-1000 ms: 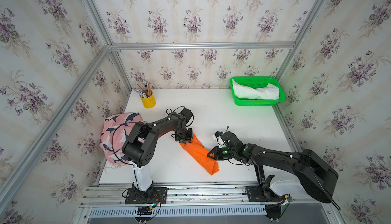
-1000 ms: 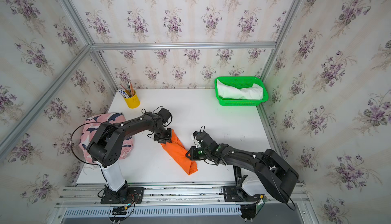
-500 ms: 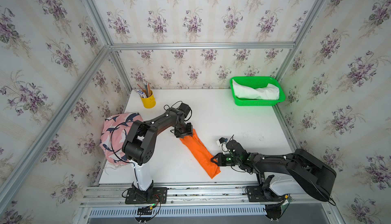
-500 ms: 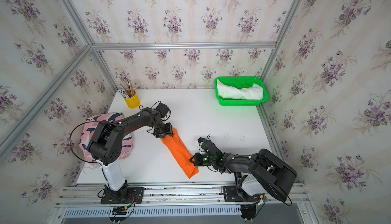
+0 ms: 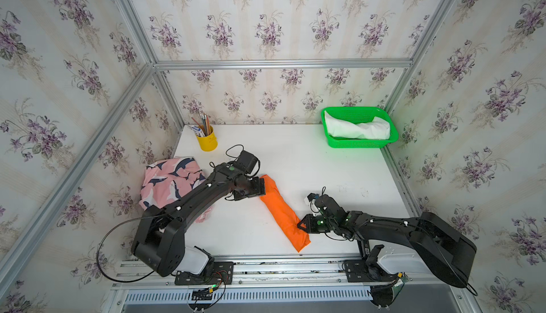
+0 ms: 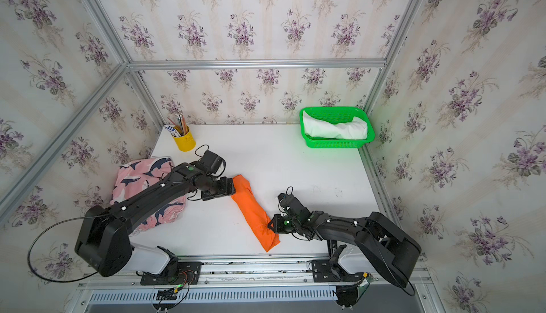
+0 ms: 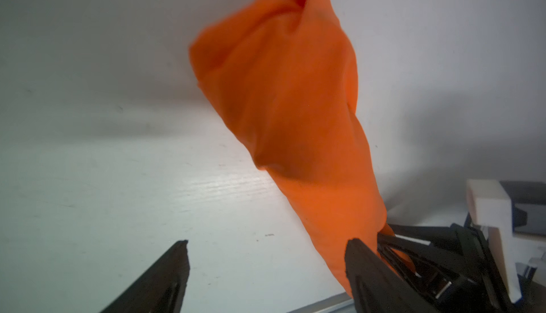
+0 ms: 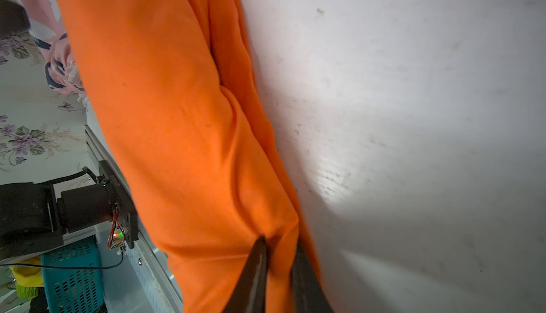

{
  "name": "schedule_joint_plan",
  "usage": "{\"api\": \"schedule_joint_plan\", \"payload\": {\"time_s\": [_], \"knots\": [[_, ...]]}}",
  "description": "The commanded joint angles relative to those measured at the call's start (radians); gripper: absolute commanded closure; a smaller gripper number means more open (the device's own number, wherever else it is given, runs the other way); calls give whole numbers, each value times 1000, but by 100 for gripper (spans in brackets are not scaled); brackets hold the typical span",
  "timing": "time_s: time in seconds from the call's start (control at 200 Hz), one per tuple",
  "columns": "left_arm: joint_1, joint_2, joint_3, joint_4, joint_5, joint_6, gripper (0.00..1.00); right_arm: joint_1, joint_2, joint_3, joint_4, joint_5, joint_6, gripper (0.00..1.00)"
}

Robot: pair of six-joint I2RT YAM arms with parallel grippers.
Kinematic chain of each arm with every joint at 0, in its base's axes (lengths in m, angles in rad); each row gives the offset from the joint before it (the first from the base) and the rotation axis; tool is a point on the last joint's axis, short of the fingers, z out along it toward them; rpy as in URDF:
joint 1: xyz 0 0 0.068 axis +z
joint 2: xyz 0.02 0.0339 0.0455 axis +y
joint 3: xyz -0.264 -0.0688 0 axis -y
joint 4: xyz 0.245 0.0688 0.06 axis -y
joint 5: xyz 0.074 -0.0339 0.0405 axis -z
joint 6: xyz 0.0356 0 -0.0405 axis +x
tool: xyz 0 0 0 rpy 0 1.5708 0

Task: Roll up the shorts
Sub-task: Pick up the shorts from the center of the board.

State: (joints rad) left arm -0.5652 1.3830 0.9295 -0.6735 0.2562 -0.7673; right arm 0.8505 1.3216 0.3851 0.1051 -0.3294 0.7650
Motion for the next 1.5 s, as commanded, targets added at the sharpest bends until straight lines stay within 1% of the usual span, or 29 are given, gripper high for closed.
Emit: {"api": "schedule_joint_plan", "payload": {"time_s": [0.0,0.065,0.115,0.225,0.25,0.345,0.405,0.46,0.52,0.575,0.63,0.655,0.785,0.845,0.949,1.029,1.154,1.269,1.374,1.494], "knots": [[-61,-45,-121,253,81,-205,9,1,12,3,-133,21,-23,81],[-98,-47,-179,372,74,-282,7,1,19,0,-129,15,-26,81],[-117,-33,-196,424,60,-313,5,1,21,-5,-125,10,-26,81],[-135,25,-210,529,52,-332,3,1,24,-7,-112,-13,-26,81],[-137,67,-211,558,55,-333,3,2,25,-9,-106,-22,-26,81],[-135,144,-191,616,69,-319,3,2,28,-13,-97,-41,-25,81],[-136,189,-173,636,86,-316,5,2,27,-15,-91,-53,-24,80],[-136,220,-162,646,95,-314,10,2,23,-12,-98,-57,-27,79],[-135,243,-145,621,93,-309,15,2,9,5,-147,-16,-40,75],[-136,254,-129,594,89,-293,16,4,-25,34,-240,69,-56,65],[-136,260,-112,565,88,-276,15,15,-69,76,-350,175,-72,55],[-136,263,-100,540,87,-267,14,19,-88,102,-399,219,-79,52],[-136,259,-34,414,60,-210,12,31,-141,232,-593,357,-121,43],[-135,251,0,341,34,-180,11,36,-144,295,-652,387,-138,42],[-134,230,34,235,-22,-150,10,61,-114,402,-700,399,-167,41],[-131,220,40,199,-37,-132,9,103,-62,488,-737,438,-175,41],[-119,187,33,156,-62,-118,9,169,28,610,-760,456,-180,41],[-84,137,-3,151,-77,-105,8,231,129,717,-780,479,-184,41],[-41,95,-39,144,-71,-86,8,241,189,748,-749,456,-187,40],[-13,54,-72,148,-60,-70,9,235,231,761,-710,419,-202,35]]}}
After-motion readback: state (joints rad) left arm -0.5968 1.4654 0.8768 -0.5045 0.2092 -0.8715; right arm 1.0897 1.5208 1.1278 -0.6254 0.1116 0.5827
